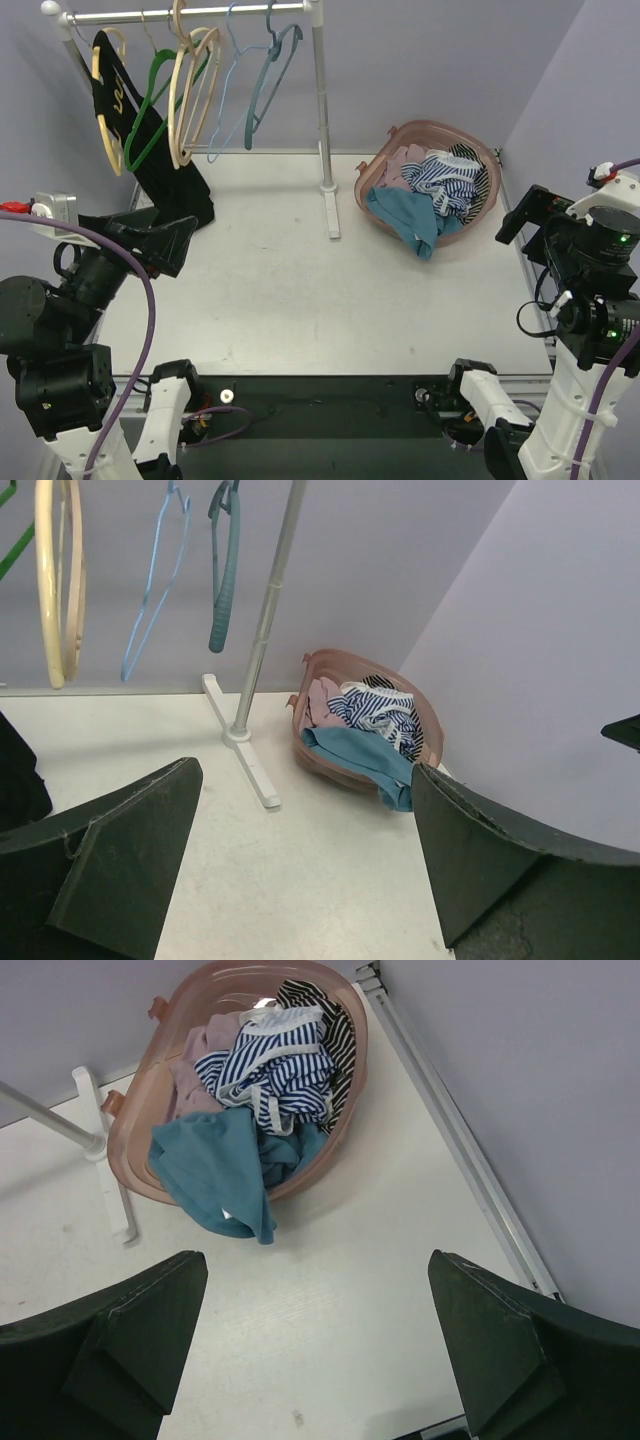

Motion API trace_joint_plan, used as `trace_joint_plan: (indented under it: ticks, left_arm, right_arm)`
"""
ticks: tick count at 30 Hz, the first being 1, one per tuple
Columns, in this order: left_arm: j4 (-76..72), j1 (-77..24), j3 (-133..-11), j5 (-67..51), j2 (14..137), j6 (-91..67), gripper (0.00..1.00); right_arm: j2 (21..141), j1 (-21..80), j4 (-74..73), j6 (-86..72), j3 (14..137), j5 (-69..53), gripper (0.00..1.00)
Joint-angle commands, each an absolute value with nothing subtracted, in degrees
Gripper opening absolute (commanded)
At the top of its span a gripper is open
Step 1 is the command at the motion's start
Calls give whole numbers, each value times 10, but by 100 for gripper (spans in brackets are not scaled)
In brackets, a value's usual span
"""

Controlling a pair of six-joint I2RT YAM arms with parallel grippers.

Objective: Place the tank top on the hanger

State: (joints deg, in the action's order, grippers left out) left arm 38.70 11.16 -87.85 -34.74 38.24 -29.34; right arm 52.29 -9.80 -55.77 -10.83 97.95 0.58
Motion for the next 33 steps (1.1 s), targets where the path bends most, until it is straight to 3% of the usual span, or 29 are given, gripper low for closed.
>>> trace_joint_plan:
  ticks: [1, 7, 11, 19, 24, 33]
  left_arm:
    - [396, 108, -883, -333, 377, -288, 97]
    - [400, 106, -861, -331, 367, -286, 97]
    - [400, 104, -834, -332, 360, -282, 97]
    - [394, 99, -738, -330, 322, -278, 97]
    - [391, 98, -670, -331, 292, -284, 97]
    - [389, 98, -578, -330, 261, -285, 97]
  right_arm:
    - [540, -103, -517, -105, 981, -39, 100]
    - [539, -103, -465, 44, 945, -244, 100]
    - [550, -103, -443, 55, 921, -342, 100]
    - [637, -103, -407, 51, 876, -406, 100]
    - [705, -57, -401, 90, 866, -381, 99]
    - [844, 42, -396, 109, 868, -195, 91]
